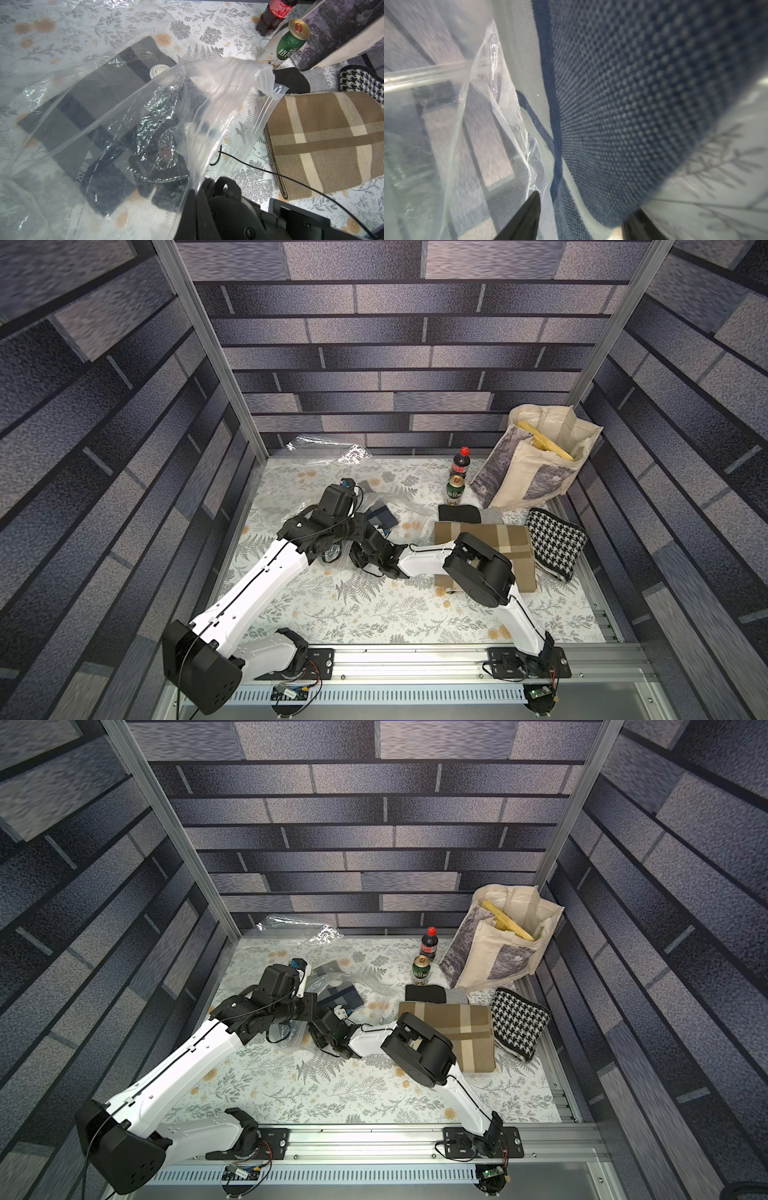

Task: Take the scarf out of the vacuum bag
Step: Take out the scarf from the vacuum bag.

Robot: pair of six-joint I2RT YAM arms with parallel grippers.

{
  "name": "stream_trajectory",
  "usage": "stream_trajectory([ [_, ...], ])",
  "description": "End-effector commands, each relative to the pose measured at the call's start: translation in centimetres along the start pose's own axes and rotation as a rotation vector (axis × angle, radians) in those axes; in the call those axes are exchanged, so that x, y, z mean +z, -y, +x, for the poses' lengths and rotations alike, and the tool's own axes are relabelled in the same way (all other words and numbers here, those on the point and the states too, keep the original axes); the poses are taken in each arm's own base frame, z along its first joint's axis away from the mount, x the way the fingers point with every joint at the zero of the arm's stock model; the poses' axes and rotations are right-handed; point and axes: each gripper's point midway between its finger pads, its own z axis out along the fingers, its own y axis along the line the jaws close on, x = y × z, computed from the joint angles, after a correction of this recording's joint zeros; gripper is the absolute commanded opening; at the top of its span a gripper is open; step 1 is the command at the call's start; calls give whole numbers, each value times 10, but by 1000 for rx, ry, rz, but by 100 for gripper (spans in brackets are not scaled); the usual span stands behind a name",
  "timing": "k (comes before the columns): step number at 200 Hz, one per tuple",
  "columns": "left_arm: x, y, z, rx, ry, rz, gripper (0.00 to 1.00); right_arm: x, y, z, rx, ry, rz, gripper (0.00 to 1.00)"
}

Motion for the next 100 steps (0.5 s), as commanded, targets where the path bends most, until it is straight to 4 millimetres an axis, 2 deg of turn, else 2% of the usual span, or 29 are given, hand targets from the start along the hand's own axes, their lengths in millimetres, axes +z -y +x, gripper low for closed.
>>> stream_trajectory([
  [1,-4,5,1,29,10,26,4,14,58,-16,-8,41,154,54],
  [18,-4,6,2,30,7,29,4,18,56,-16,-6,37,149,47],
  [82,-7,8,1,28,9,40,4,25,51,-27,-8,71,148,45],
  [100,-7,8,2,30,9,40,5,23,43,-32,-25,96,93,39],
])
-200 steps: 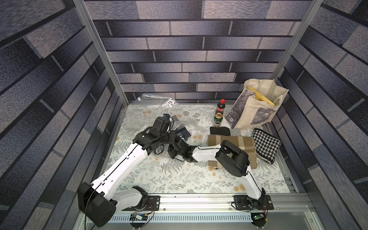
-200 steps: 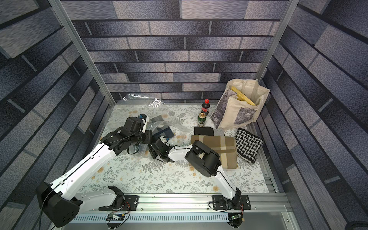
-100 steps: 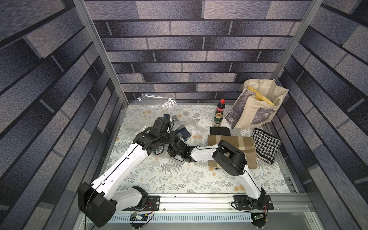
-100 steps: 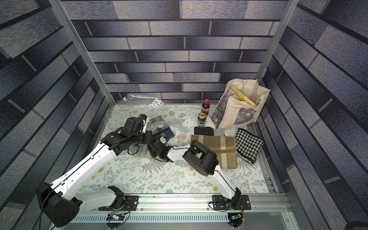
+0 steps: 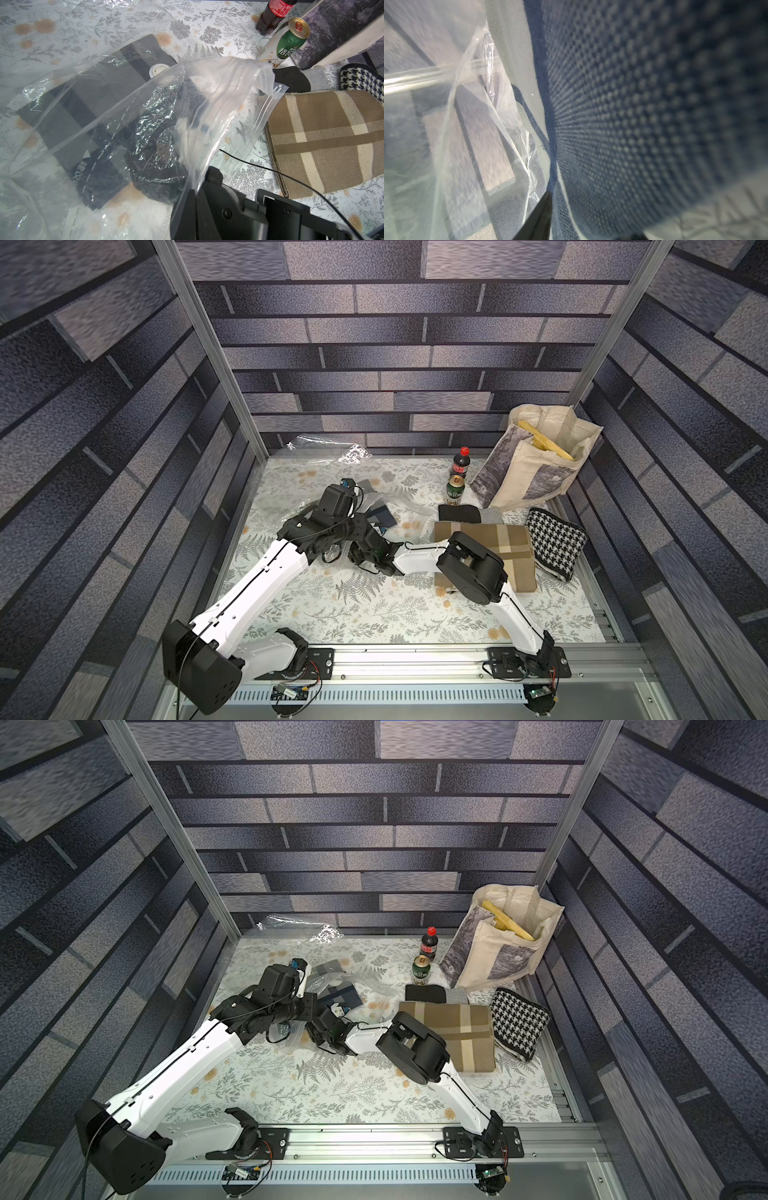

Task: Take the scarf out of the vacuum bag
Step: Take out the scarf from the vacuum bag.

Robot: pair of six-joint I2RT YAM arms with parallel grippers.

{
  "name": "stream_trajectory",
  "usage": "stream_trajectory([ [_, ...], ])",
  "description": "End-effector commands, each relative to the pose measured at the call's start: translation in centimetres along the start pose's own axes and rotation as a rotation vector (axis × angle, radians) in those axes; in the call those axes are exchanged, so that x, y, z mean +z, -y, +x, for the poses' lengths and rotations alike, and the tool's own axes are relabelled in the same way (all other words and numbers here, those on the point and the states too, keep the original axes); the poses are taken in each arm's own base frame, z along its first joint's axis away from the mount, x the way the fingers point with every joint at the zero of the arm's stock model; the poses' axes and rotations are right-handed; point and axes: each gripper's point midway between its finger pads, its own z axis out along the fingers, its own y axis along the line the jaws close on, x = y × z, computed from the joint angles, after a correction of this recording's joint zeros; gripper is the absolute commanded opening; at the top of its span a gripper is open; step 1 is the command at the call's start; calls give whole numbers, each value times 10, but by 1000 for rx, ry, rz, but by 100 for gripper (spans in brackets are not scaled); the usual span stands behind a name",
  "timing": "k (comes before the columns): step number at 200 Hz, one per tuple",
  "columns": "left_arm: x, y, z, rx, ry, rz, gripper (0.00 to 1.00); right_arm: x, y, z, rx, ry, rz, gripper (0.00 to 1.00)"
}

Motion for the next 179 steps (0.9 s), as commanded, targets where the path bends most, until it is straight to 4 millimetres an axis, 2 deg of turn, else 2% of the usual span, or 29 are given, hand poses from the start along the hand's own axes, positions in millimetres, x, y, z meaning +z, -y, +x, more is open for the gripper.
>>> stream_trajectory([
  [1,-6,8,1,25,7,38,5,6,48,-29,-31,93,104,39],
  [35,-5,8,3,25,2,39,5,11,25,-37,-53,98,-39,31],
  [58,-5,8,3,23,1,40,4,13,28,-39,-82,97,-2,29],
  [93,-5,7,3,23,1,36,4,11,17,-40,-143,96,23,22],
  [160,-3,4,6,22,-3,26,5,-11,-24,-45,-271,81,7,0],
  [179,0,1,8,16,-7,23,5,-20,-41,-44,-337,69,-1,0],
])
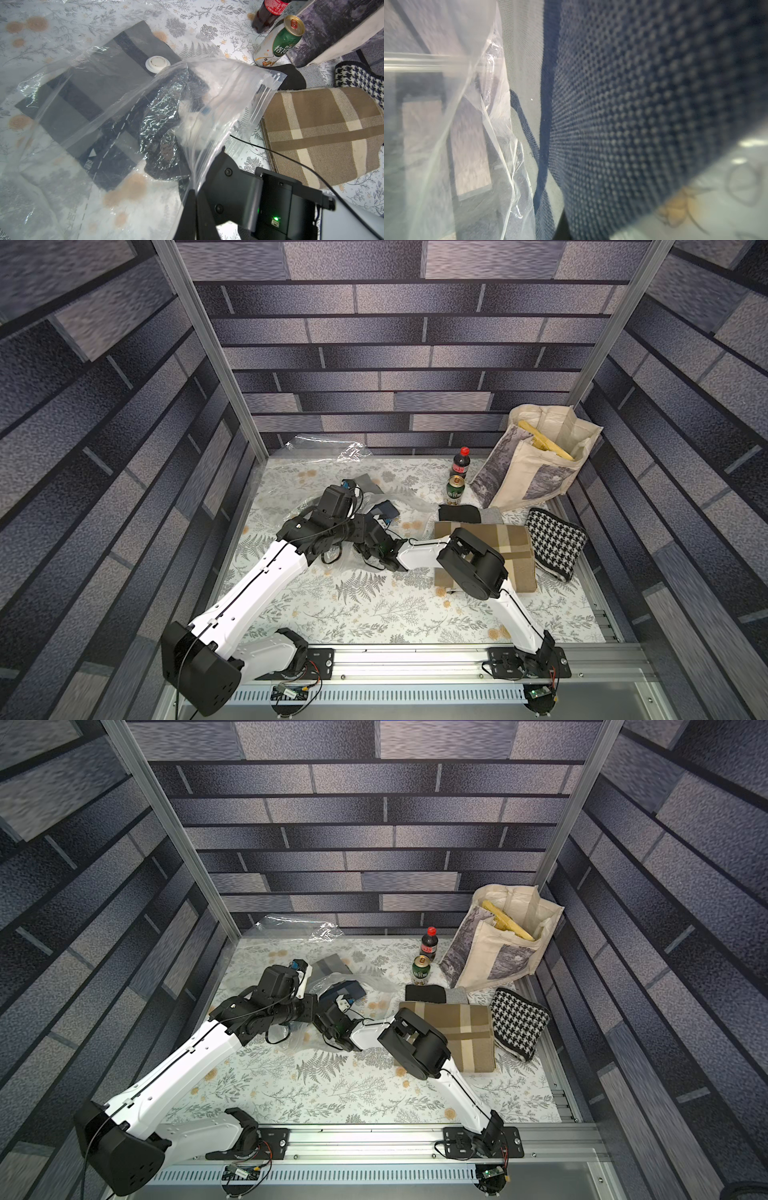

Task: Take the scarf out of the vacuum bag
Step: Take out the scarf from the vacuum bag.

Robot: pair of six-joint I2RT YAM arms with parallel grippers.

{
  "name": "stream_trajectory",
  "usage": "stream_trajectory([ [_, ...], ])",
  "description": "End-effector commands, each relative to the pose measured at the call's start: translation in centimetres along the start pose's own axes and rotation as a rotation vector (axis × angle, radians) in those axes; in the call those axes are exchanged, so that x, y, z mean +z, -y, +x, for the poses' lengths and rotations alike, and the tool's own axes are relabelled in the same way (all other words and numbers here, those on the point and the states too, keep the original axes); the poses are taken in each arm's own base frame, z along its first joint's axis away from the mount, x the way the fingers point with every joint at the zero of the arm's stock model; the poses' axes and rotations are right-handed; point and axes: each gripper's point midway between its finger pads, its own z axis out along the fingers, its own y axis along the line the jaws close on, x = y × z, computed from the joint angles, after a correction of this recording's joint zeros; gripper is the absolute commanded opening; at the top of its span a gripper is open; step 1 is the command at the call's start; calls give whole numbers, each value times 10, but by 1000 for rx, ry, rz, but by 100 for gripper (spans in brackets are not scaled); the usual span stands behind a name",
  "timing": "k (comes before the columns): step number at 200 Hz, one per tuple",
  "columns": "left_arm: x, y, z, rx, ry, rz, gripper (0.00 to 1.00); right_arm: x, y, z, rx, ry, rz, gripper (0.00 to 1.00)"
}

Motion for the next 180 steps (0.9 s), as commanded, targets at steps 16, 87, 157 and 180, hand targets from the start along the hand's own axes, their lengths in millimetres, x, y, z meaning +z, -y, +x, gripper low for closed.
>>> stream_trajectory([
  [16,0,0,4,11,5,10,5,-24,-48,-19,-135,-4,-27,0],
  [87,6,-7,6,-1,-14,-7,4,-49,-71,-20,-178,-31,6,0],
  [157,21,-6,18,-32,-75,-2,4,-76,-86,-25,-136,-38,24,0],
  [180,22,-8,19,-45,-73,-13,4,-77,-79,-24,-105,-67,43,0],
])
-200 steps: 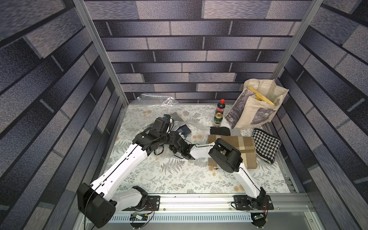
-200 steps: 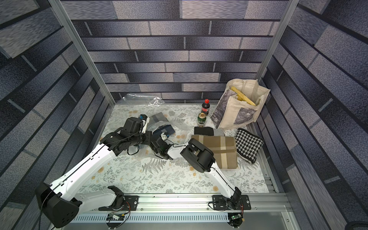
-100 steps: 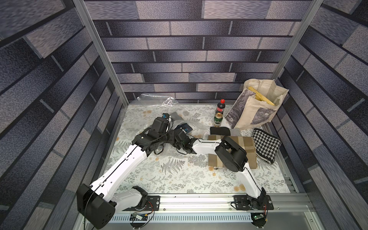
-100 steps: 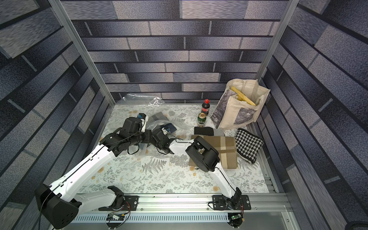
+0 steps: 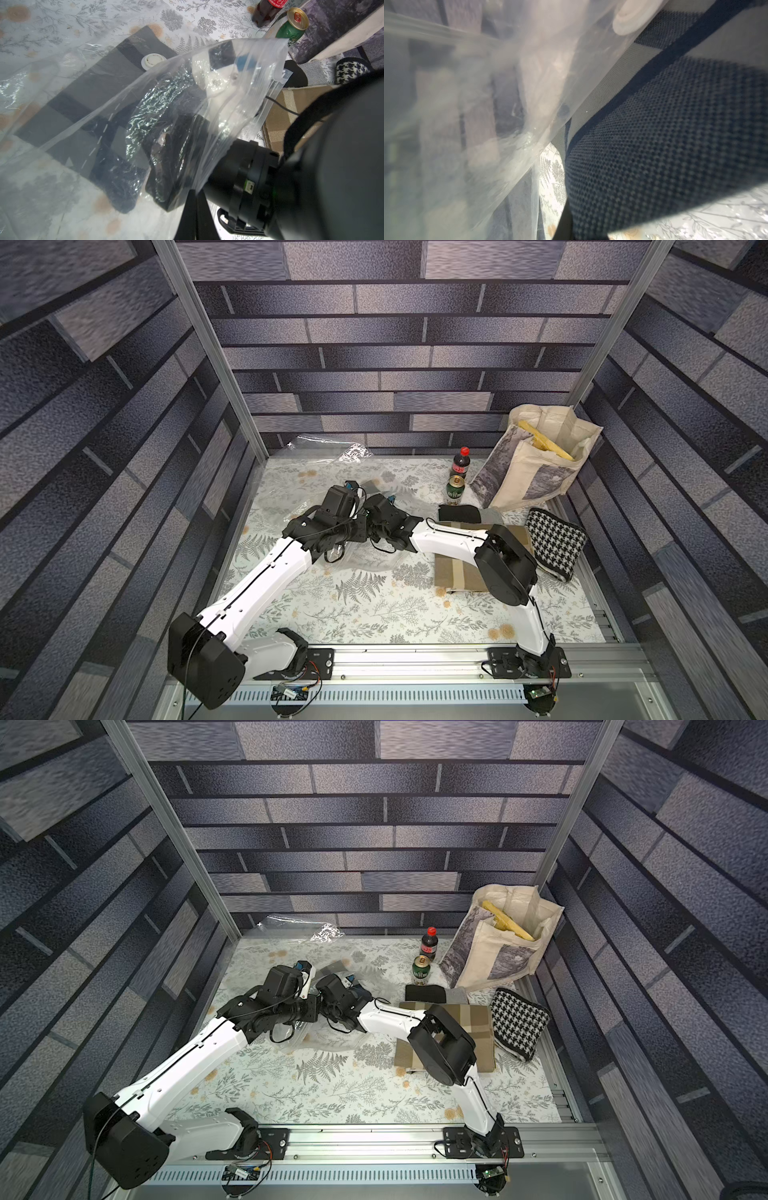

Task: Take the scarf out of the vacuum bag
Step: Take out the scarf from the vacuum bag.

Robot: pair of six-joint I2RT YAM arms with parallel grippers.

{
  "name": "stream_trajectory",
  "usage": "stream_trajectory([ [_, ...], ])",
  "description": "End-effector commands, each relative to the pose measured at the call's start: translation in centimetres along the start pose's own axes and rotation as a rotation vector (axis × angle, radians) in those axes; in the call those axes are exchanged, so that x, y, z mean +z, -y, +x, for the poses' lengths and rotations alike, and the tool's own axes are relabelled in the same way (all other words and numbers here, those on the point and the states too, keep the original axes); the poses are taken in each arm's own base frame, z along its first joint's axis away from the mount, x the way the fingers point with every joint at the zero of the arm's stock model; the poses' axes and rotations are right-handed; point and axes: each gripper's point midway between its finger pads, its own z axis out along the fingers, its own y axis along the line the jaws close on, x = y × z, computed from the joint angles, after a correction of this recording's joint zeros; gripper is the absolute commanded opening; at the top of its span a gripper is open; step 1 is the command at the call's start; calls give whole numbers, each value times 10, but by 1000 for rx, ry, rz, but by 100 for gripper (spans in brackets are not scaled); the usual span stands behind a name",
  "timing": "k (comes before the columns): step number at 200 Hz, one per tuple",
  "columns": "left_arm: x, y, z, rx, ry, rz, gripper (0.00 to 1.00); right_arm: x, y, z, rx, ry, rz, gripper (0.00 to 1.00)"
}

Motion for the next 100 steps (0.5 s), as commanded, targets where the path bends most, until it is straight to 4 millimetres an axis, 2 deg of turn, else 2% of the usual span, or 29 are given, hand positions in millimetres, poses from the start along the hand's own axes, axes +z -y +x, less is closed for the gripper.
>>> stream_trajectory([
  [1,7,-7,17,-30,-56,-27,4,-16,-16,-7,39,-16,-25,0],
  [35,7,-10,12,-42,-45,-44,4,-19,5,5,53,-71,26,0],
  [38,8,-10,12,-41,-46,-45,4,-30,-6,3,51,-69,4,0],
  [44,8,-11,12,-43,-50,-46,4,-34,-5,4,45,-78,9,0],
  [100,19,-9,11,-55,-66,-42,4,-70,24,13,19,-104,62,0],
])
